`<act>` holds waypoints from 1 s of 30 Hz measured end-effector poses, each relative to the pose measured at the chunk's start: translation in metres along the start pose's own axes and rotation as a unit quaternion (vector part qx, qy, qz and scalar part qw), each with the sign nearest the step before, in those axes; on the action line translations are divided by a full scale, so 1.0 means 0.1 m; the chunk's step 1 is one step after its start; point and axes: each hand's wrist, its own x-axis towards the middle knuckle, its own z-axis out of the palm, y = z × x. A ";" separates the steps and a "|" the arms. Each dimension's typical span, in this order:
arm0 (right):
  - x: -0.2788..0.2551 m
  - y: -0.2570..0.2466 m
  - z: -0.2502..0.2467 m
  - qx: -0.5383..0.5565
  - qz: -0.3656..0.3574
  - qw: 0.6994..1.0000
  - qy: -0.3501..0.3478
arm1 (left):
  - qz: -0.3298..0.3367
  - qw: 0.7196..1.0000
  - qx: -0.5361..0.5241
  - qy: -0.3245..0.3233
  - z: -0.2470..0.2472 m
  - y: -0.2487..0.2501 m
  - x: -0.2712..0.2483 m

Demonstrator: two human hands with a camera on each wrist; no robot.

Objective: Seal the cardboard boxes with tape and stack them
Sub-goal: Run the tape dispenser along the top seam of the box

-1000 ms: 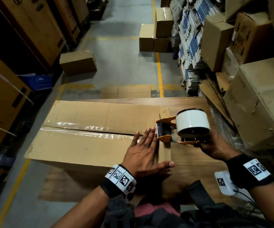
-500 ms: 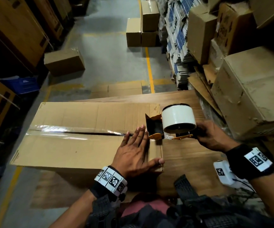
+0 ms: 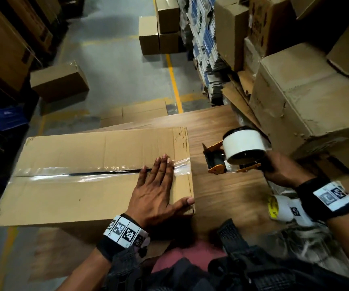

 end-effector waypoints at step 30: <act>0.39 0.15 0.33 -0.200 -0.048 0.977 -0.050 | 0.002 0.998 -0.010 0.069 0.15 0.41 0.21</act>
